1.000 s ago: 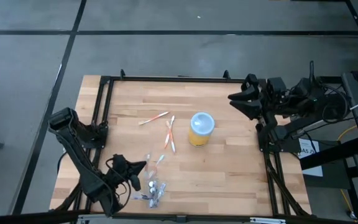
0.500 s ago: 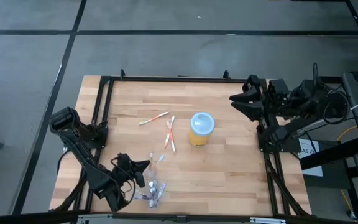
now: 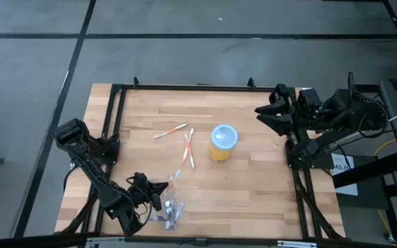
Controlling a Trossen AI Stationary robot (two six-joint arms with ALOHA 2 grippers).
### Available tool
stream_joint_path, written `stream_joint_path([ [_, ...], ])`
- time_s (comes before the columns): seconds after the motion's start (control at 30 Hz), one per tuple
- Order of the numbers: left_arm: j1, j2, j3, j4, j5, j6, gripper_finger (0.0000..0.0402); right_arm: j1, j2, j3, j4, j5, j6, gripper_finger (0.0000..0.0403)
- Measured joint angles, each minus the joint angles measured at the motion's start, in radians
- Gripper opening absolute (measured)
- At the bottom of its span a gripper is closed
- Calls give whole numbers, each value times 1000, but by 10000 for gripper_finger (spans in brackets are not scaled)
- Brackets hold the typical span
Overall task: Pick & Place toothbrushing station
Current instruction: Put the orange toothbrush into the left side of the transparent organizer, then put the top orange toothbrush into the left side of the transparent organizer
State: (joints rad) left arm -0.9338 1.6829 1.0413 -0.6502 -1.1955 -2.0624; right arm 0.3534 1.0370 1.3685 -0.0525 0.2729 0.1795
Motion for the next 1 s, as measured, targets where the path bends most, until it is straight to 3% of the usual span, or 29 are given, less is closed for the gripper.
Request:
stream_joint_path([
  [0.23, -9, -24, 0, -3, 44, 63, 20, 7, 0, 0, 0, -7, -1, 100],
  [0.6, -28, -76, 0, -4, 90, 74, 151, 17, 0, 0, 0, -3, -8, 100],
  [0.73, -25, -107, 0, -8, 54, 129, 177, 17, 0, 0, 0, -3, -7, 100],
  [1.0, 22, -212, 0, -103, -99, 184, 182, 17, 17, 0, -48, 0, 2, 100],
])
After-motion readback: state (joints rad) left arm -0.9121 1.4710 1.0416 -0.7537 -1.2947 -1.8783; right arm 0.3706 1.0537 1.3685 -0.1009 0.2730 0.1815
